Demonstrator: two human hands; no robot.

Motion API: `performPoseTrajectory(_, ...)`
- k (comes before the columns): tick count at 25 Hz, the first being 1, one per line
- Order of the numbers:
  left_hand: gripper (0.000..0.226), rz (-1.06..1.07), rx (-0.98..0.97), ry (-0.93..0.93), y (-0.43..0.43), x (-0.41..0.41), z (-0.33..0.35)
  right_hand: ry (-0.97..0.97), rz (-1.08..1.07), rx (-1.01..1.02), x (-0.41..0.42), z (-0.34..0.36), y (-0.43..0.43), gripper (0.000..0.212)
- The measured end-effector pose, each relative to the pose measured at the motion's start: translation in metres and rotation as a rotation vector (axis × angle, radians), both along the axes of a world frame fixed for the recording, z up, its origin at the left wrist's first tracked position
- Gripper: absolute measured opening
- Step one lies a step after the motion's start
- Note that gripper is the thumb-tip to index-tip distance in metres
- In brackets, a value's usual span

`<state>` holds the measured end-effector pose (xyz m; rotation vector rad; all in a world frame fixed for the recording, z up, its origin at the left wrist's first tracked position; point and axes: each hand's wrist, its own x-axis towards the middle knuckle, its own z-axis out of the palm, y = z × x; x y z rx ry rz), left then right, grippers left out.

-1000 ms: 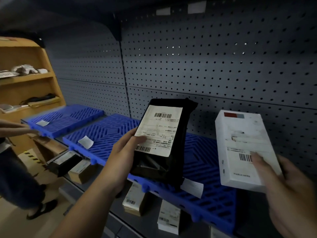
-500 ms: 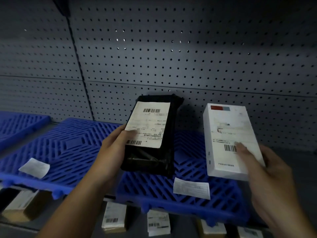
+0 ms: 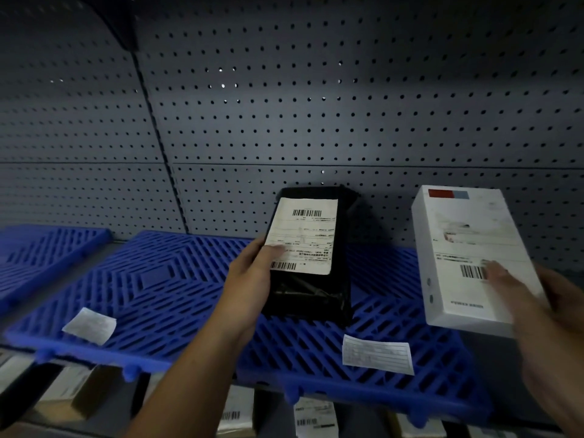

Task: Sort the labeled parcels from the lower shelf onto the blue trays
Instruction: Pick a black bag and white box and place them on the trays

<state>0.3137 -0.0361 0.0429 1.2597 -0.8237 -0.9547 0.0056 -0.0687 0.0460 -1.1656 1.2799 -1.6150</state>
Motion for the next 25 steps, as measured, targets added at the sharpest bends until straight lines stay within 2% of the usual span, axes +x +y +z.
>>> performPoseTrajectory(5, 0.018, 0.026, 0.007, 0.013, -0.006, 0.002, -0.002, 0.002, -0.001, -0.031, -0.004, 0.001, 0.001, 0.025)
performPoseTrajectory(10, 0.018, 0.075, 0.103, -0.014, -0.012, -0.002, -0.010, -0.016, 0.042, -0.041, -0.010, -0.008, -0.005, 0.013)
performPoseTrajectory(17, 0.011, 0.115, 0.141, -0.102, -0.013, -0.014, -0.008, -0.006, 0.070, -0.050, -0.010, -0.008, -0.001, 0.019)
performPoseTrajectory(20, 0.015, 0.133, 0.148, -0.100, -0.013, -0.014, -0.006, -0.032, 0.077, -0.044, -0.012, -0.007, 0.000, 0.032)
performPoseTrajectory(25, 0.022, 0.164, 0.182, -0.059, -0.018, -0.011, -0.005, -0.039, 0.096, -0.032, -0.013, -0.007, 0.000, 0.036)
